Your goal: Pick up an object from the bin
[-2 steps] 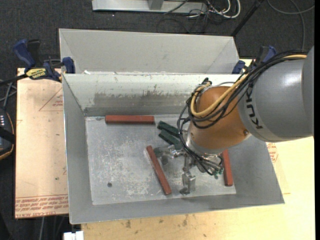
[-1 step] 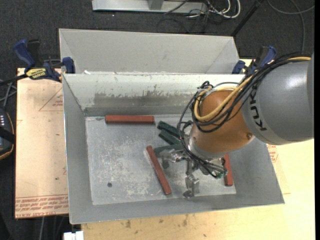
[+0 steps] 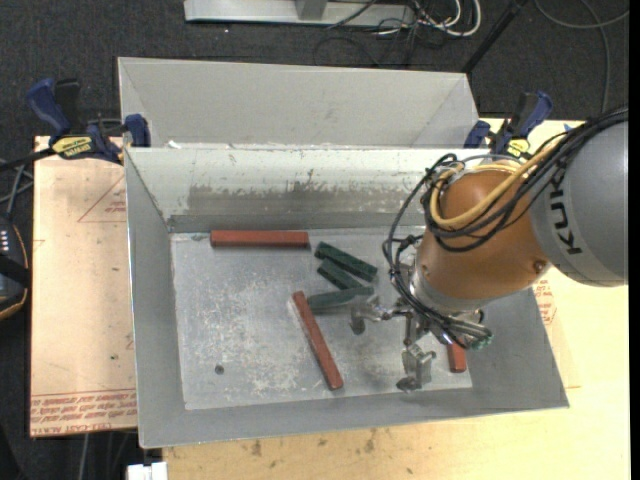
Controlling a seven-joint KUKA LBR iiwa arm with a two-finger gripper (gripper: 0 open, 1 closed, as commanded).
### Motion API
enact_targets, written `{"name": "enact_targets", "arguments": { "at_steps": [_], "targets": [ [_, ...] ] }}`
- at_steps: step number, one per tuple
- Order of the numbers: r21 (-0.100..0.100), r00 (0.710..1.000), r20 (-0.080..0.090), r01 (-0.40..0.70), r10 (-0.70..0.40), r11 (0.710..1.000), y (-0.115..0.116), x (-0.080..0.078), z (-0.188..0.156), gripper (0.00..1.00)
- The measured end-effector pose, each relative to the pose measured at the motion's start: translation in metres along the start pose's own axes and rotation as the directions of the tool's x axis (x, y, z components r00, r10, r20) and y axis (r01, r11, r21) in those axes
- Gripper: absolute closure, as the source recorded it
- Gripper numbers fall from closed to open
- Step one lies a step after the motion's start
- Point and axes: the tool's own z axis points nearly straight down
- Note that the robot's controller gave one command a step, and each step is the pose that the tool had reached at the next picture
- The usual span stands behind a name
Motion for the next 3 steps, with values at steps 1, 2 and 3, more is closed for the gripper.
{"name": "enact_targets", "arguments": {
  "at_steps": [1,2,3],
  "targets": [
    [0.001,0.997,0.001,-0.076,0.076,0.997,-0.029,0.006,-0.017,0.0],
    [0.003,0.99,0.001,0.142,-0.142,0.99,-0.039,0.014,-0.014,0.0],
    [0.001,0.982,0.0,0.187,-0.187,0.982,-0.052,0.024,-0.009,0.0]
  ]
}}
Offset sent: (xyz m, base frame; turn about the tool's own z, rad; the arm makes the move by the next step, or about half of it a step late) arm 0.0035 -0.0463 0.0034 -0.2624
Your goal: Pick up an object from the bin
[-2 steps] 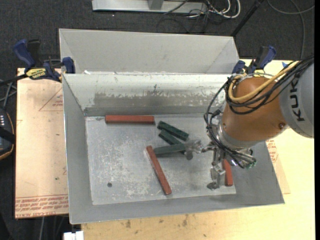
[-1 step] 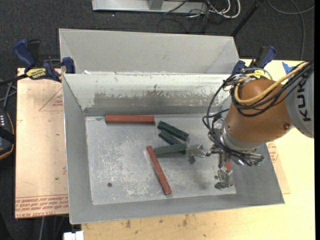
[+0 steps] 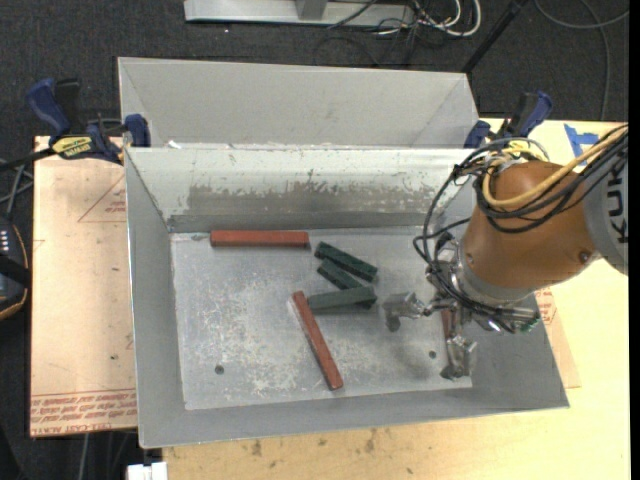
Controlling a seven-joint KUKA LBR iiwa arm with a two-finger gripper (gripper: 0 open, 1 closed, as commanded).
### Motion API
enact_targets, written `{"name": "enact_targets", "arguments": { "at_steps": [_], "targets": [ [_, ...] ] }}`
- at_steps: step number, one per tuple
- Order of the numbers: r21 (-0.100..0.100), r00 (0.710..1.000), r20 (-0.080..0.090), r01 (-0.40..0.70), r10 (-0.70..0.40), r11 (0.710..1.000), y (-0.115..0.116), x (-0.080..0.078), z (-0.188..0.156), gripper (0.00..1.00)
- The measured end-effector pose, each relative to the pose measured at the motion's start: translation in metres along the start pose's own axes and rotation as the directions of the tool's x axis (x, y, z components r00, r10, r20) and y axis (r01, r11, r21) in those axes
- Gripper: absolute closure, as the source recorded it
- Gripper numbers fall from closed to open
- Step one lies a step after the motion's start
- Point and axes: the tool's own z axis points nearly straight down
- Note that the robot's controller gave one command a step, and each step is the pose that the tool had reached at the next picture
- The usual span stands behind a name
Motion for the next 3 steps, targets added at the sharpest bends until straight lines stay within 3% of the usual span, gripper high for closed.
{"name": "enact_targets", "arguments": {
  "at_steps": [1,2,3],
  "targets": [
    [0.001,0.997,0.001,0.082,-0.082,0.997,-0.033,0.033,-0.004,0.0],
    [0.002,0.98,-0.001,0.199,-0.199,0.98,-0.043,0.057,0.008,0.0],
    [0.002,0.856,0.012,0.517,-0.517,0.856,-0.092,0.007,0.061,1.0]
  ]
}}
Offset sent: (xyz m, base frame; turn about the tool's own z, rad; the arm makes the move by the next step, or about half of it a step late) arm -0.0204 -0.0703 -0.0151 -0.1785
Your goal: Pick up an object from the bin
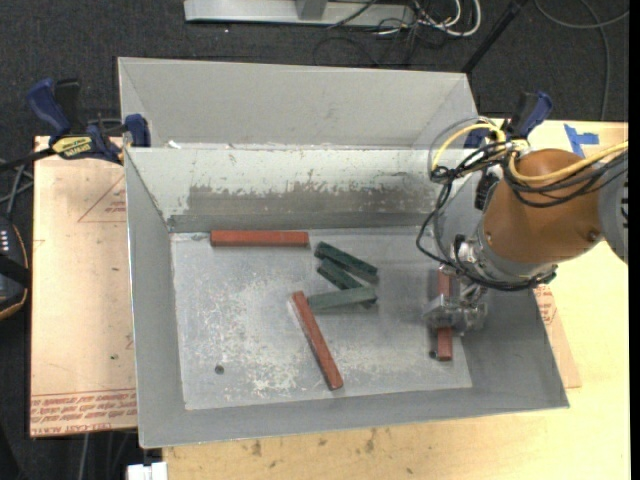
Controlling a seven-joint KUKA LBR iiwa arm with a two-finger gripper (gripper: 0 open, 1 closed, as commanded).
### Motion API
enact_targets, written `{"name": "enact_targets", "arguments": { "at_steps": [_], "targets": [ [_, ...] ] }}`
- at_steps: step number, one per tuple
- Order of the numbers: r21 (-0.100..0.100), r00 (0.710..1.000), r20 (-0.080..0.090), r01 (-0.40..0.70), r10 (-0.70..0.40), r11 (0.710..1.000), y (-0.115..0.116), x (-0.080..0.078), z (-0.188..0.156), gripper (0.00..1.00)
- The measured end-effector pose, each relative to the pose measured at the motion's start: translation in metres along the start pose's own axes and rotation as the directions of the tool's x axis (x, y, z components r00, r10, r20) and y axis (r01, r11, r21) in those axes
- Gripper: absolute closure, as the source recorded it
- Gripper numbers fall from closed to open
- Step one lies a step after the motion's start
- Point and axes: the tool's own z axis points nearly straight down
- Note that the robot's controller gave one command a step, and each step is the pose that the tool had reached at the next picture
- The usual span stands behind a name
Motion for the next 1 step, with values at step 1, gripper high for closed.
{"name": "enact_targets", "arguments": {
  "at_steps": [1],
  "targets": [
    [0.0,1.0,0.0,0.0,0.0,1.0,0.0,0.0,0.0,1.0]
  ]
}}
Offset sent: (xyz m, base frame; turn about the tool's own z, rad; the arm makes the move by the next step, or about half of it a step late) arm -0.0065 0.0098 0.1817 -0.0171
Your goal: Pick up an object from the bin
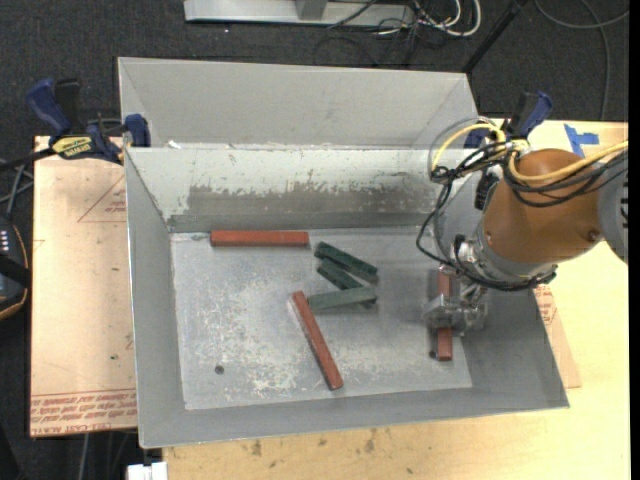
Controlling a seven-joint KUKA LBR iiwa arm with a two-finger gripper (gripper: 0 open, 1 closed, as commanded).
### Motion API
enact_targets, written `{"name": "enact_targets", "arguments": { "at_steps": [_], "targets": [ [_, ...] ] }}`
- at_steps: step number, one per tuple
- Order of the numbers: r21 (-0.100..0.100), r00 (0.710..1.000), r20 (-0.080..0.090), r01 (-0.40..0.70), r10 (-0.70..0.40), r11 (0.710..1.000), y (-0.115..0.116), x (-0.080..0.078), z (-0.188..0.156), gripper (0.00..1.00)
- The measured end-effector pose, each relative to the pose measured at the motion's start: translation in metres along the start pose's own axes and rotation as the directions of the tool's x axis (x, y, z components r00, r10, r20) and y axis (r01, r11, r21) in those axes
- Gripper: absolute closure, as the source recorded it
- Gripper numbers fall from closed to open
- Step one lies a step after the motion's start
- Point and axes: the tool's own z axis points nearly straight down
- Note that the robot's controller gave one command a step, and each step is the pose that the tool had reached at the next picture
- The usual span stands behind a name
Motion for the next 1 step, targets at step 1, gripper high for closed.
{"name": "enact_targets", "arguments": {
  "at_steps": [1],
  "targets": [
    [0.009,1.0,-0.011,0.013,-0.013,1.0,0.0069,-0.0117,-0.1859,1.0]
  ]
}}
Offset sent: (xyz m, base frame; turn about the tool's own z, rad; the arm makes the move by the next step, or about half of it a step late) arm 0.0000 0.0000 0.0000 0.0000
